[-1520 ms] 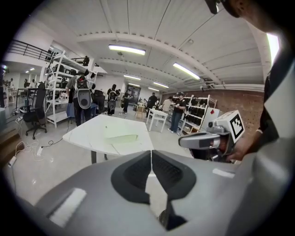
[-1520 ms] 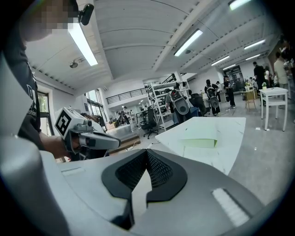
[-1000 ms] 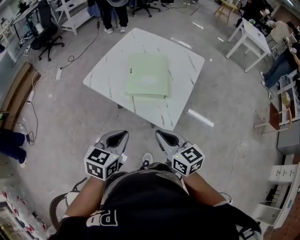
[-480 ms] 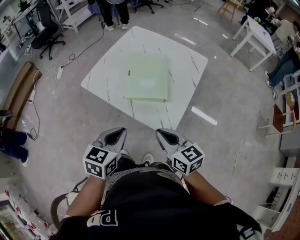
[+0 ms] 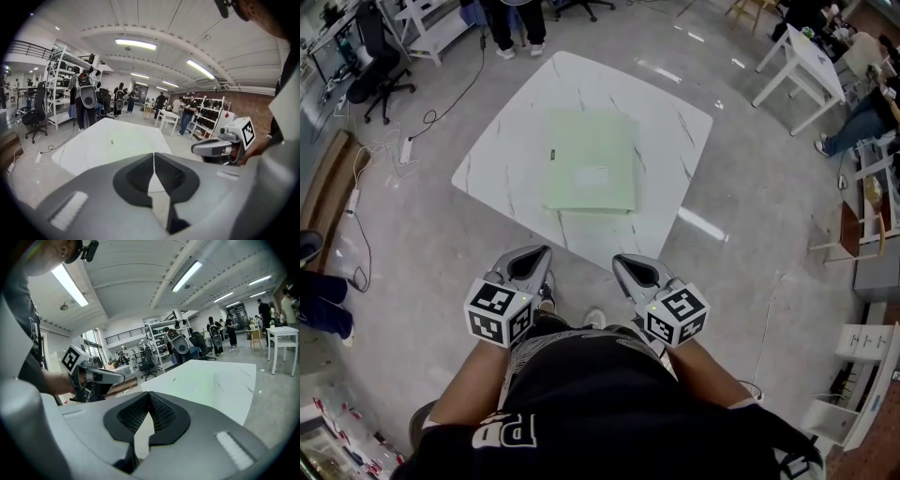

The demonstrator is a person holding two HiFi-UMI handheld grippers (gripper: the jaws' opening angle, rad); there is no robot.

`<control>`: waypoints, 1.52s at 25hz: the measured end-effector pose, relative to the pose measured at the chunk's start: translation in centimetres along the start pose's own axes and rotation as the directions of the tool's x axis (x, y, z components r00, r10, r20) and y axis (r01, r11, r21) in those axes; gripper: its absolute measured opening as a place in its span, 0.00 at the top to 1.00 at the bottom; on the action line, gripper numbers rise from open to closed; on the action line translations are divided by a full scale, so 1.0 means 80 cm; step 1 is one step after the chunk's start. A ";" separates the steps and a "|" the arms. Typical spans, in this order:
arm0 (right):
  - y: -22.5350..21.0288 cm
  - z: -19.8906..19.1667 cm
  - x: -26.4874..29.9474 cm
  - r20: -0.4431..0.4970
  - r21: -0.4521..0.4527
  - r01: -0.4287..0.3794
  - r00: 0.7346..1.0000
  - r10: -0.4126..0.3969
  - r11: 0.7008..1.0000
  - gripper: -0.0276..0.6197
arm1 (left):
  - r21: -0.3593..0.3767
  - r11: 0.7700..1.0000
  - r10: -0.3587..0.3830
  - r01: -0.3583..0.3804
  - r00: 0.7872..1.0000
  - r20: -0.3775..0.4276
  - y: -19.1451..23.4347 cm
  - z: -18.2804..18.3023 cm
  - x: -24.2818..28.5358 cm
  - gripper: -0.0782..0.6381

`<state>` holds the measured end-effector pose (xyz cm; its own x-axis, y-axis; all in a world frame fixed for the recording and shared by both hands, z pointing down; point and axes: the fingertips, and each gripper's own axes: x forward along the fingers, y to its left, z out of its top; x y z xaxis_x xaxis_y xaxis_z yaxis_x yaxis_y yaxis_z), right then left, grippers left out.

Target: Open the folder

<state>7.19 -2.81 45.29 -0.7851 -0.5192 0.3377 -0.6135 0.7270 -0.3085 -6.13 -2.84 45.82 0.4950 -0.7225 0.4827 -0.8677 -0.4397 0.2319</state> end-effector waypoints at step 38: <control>-0.112 0.123 0.160 0.021 -0.010 0.261 0.965 -0.261 0.965 0.96 | 0.149 0.977 -0.120 0.153 0.970 -0.211 0.211 0.012 0.149 0.80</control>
<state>1.81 -20.41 43.67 -0.5997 -0.7000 0.3877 -0.7962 0.5707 -0.2012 -14.81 -19.35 54.70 0.5746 -0.5357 0.6188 -0.7654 -0.6194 0.1746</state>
